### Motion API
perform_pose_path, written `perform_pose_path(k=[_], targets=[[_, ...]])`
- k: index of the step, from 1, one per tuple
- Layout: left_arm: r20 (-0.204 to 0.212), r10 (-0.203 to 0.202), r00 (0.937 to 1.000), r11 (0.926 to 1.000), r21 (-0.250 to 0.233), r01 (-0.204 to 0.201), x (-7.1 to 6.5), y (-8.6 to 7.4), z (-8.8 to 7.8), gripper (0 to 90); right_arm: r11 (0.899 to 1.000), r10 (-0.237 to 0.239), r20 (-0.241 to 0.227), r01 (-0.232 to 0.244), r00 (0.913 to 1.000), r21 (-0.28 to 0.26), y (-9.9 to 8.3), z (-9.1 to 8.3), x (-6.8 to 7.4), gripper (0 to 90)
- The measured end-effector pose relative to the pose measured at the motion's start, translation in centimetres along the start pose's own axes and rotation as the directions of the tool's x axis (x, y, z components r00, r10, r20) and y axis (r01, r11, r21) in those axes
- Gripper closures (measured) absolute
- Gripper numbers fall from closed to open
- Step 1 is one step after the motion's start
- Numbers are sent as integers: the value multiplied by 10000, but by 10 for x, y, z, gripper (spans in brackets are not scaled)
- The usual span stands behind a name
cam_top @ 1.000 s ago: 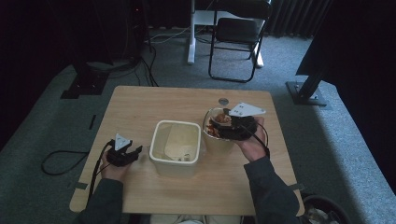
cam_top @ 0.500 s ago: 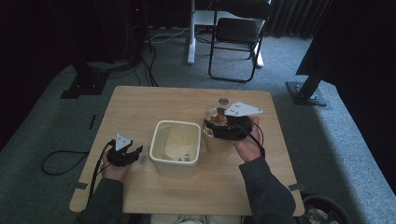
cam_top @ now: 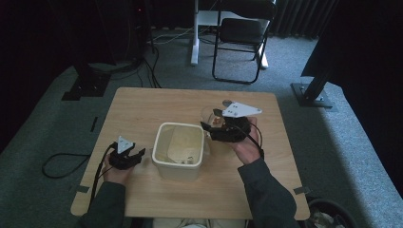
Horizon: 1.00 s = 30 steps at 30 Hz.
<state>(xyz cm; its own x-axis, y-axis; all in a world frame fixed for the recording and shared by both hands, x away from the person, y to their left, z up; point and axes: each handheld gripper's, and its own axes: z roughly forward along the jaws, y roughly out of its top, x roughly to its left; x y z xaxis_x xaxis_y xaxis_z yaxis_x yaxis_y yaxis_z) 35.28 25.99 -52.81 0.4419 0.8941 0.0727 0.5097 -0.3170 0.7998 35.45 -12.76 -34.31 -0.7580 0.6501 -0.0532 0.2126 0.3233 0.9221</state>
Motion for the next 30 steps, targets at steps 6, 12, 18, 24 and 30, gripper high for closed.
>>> perform_pose_path(k=[6, 12, 18, 24, 30], targets=[[-1, 11, 10000, 10000, 3, -11, 0, 0, 0, 482, 9999, 87, -302, -89, 9995, -82, 4, 5, 5, 345], [13, -19, 10000, 10000, -23, 19, 0, 0, 0, 482, 9999, 134, -530, -139, 9985, -79, 7, 10, 9, 344], [10, -4, 10000, 10000, 12, 4, 0, 0, 0, 483, 9997, 230, -765, -238, 9968, -99, 7, 16, 13, 345], [16, -11, 10000, 10000, 18, 11, 0, 0, 0, 483, 9995, 294, -1061, -302, 9939, -60, 7, 22, 18, 345], [17, -12, 10000, 10000, 4, 12, 0, 0, 0, 483, 9996, 278, -1223, -284, 9921, -37, 7, 25, 20, 344]])
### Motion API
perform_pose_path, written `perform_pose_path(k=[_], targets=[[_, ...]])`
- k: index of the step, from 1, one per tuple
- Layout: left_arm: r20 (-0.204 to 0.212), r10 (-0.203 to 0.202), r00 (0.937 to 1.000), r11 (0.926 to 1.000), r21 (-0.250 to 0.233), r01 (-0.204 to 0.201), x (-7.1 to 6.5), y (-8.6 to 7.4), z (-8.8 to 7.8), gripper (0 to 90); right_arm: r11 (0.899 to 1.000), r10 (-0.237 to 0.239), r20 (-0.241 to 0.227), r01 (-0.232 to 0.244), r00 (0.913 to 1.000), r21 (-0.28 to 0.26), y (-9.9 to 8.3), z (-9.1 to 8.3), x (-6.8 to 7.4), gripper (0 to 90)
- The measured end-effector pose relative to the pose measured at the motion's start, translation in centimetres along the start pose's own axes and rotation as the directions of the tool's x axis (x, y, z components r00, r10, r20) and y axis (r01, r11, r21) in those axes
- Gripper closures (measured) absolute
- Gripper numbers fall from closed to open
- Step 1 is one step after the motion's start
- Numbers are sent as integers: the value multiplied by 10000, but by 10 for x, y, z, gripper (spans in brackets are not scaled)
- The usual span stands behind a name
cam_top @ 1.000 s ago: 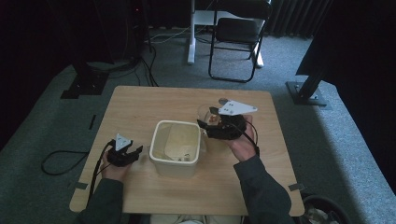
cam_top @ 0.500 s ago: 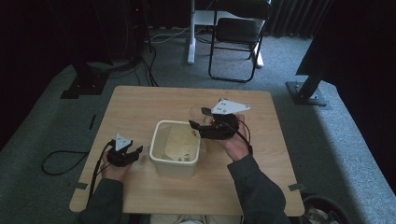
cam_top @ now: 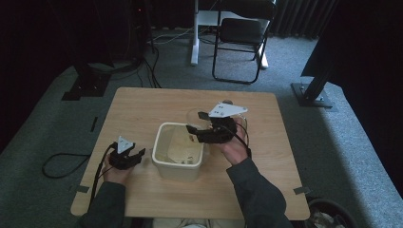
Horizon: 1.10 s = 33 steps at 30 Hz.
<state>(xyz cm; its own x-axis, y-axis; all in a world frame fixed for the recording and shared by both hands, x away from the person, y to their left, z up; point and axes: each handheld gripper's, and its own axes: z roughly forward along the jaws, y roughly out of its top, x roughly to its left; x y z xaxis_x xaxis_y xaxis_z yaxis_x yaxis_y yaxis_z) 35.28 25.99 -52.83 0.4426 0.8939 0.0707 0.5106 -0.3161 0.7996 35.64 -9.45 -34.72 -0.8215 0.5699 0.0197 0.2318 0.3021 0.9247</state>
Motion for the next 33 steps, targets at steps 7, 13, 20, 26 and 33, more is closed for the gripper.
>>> perform_pose_path(k=[7, 13, 20, 26, 33], targets=[[-1, 23, 10000, 10000, 9, -23, 0, 0, 0, 483, 10000, 96, -273, -96, 9996, -4, -2, 6, 2, 335], [-2, 15, 10000, 10000, 1, -15, 0, 0, 0, 483, 10000, 12, -381, -9, 9993, 78, -2, 9, 6, 331], [-6, 1, 10000, 10000, -21, -1, 0, 0, 0, 483, 9998, -18, -492, 28, 9988, 206, -4, 16, 10, 327], [-15, -2, 10000, 10000, -28, 2, 0, 0, 0, 483, 9995, -21, -550, 39, 9985, 326, -8, 22, 12, 324], [-12, -10, 10000, 10000, -30, 10, 0, 0, -1, 483, 9992, -68, -617, 92, 9981, 387, -10, 25, 14, 323]])
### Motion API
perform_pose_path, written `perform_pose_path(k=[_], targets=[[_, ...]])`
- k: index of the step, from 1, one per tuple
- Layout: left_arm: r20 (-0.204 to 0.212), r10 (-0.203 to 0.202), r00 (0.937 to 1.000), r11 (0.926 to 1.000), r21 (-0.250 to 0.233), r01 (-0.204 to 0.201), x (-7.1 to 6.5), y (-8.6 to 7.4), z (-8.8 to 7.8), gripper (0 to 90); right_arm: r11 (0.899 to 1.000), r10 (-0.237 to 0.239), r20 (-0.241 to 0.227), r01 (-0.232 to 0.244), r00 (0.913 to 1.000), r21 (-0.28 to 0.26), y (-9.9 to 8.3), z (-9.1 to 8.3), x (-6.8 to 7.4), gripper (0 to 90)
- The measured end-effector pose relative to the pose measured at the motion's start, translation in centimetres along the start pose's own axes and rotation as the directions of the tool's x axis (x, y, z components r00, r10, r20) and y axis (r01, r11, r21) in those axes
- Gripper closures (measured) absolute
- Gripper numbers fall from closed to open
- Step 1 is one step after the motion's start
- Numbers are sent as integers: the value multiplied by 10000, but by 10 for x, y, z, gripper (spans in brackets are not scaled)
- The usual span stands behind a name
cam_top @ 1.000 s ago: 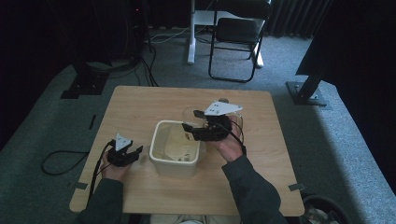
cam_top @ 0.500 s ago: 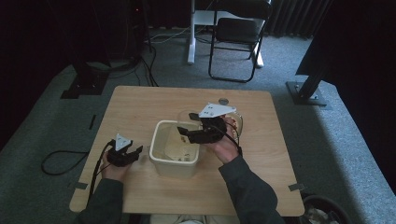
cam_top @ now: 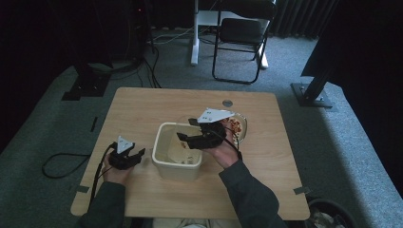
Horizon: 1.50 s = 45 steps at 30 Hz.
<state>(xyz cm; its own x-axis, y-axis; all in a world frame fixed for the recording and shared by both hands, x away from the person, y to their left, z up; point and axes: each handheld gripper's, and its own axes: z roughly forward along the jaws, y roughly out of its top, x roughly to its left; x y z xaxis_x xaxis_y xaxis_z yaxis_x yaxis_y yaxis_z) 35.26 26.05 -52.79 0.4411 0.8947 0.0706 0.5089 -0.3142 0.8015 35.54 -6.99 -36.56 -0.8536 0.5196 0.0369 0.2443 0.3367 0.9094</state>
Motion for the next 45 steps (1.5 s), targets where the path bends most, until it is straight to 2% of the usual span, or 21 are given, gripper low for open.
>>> perform_pose_path(k=[13, 29, 37, 43, 45], targets=[[-15, -8, 10000, 10000, -6, 8, 0, 0, 0, 483, 9995, 77, 121, -81, 9999, 305, -2, 6, 3, 308], [-24, -59, 10000, 10000, -27, 59, 0, 0, 0, 483, 9998, 138, 97, -139, 9999, 132, -3, 7, 3, 293], [-26, -54, 10000, 10000, -40, 54, 0, 0, -1, 483, 9993, 356, 257, -359, 9990, 103, -4, 8, 2, 233], [-22, -62, 10000, 10000, -36, 62, 0, 0, -1, 483, 9994, 329, 289, -333, 9990, 130, -4, 9, 3, 216], [-19, -62, 10000, 10000, -40, 62, 1, 0, -1, 482, 9994, 319, 155, -321, 9994, 118, -4, 9, 3, 218]])
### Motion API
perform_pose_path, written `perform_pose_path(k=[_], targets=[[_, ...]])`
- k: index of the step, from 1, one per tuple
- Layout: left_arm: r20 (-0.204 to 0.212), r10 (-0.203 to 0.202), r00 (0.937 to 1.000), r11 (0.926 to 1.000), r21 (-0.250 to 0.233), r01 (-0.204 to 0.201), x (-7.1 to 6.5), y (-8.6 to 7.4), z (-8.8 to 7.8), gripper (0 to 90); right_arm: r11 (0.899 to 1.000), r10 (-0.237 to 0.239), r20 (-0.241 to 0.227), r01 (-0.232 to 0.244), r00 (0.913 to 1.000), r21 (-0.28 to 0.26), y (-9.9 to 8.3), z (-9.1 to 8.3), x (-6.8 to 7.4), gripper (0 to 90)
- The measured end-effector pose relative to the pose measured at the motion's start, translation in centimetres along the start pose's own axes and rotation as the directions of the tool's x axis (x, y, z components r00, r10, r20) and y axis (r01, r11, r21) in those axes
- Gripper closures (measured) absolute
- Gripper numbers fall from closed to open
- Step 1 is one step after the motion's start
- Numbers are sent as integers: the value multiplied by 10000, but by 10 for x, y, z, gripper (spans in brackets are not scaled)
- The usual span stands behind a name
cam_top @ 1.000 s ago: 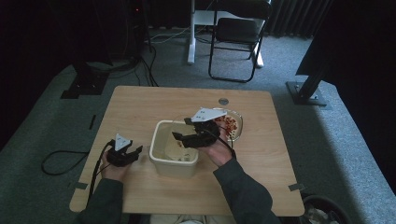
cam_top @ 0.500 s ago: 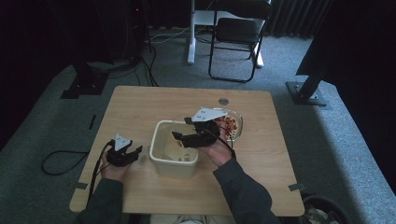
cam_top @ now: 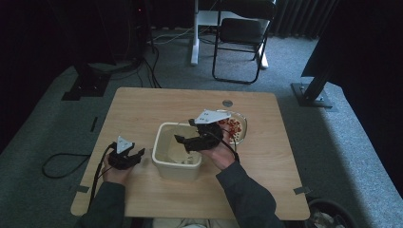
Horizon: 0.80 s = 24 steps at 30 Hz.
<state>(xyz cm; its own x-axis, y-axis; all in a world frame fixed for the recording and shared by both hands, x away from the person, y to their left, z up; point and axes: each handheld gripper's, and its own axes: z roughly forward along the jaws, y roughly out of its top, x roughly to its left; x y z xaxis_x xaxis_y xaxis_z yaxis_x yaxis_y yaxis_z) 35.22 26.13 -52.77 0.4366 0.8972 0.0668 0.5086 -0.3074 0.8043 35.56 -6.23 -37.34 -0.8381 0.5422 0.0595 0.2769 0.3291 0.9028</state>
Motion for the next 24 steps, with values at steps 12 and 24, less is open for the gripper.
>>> perform_pose_path(k=[12, 24], targets=[[-8, -5, 10000, 10000, 34, 5, 0, 0, 0, 483, 9997, 32, -216, -38, 9998, -241, 3, -2, 1, 158], [-5, -1, 10000, 10000, 48, 1, 0, 0, 0, 482, 9990, 142, 35, -141, 9999, -435, 1, -14, -2, 135]])
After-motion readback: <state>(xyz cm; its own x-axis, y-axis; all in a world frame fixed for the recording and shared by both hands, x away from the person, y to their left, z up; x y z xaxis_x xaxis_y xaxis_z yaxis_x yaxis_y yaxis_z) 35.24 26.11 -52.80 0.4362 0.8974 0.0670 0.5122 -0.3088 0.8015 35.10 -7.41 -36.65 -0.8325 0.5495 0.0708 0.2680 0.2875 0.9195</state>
